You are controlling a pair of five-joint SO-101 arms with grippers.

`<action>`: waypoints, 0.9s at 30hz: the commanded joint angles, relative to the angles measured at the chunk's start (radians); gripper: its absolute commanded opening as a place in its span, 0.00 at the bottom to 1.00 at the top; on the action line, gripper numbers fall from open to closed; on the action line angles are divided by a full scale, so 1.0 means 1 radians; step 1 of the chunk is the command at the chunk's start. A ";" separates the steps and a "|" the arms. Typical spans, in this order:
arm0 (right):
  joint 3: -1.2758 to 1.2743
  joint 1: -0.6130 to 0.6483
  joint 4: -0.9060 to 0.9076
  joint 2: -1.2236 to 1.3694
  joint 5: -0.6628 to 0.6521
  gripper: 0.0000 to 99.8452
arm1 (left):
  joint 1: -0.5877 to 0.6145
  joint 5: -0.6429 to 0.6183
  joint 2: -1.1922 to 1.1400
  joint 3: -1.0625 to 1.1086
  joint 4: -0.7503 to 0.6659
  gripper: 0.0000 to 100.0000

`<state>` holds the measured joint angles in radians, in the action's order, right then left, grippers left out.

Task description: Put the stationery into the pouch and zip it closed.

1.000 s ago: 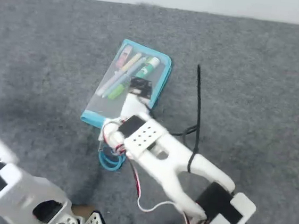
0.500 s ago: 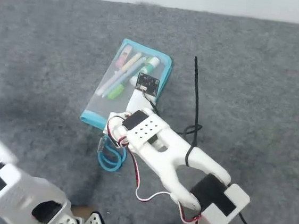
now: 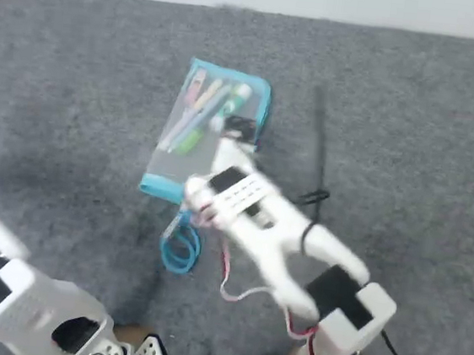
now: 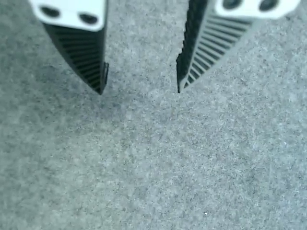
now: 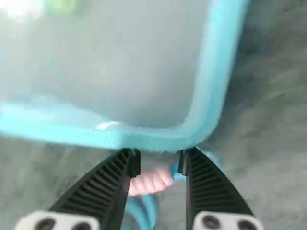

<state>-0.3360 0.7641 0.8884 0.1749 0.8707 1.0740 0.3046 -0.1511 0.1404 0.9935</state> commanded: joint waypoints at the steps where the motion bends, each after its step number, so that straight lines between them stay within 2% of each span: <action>1: 0.110 -0.228 0.007 -0.013 -0.091 0.15 | -0.008 0.009 0.011 -0.065 -0.023 0.22; 5: 0.206 -0.390 0.015 -0.013 -0.236 0.15 | -0.003 0.009 0.011 -0.065 -0.023 0.22; 9: 0.250 -0.435 0.068 -0.018 -0.262 0.15 | -0.012 0.008 0.017 -0.038 -0.026 0.22; 12: 0.275 -0.371 0.186 -0.025 -0.258 0.15 | -0.032 0.008 0.018 -0.013 -0.028 0.22; 14: 0.290 -0.292 0.269 -0.018 -0.195 0.15 | -0.037 0.008 0.014 -0.013 -0.028 0.22; 16: 0.287 -0.213 0.308 -0.013 -0.126 0.15 | -0.037 0.008 0.012 -0.013 -0.028 0.22; 19: 0.265 -0.134 0.302 -0.012 -0.098 0.15 | -0.034 0.008 0.012 -0.012 -0.028 0.22; 27: 0.262 -0.147 0.199 0.074 -0.043 0.15 | -0.029 0.012 0.011 -0.012 -0.029 0.22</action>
<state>-0.0997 0.6291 1.1308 0.2087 0.7879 1.0449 0.3046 -0.1511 0.1450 0.9935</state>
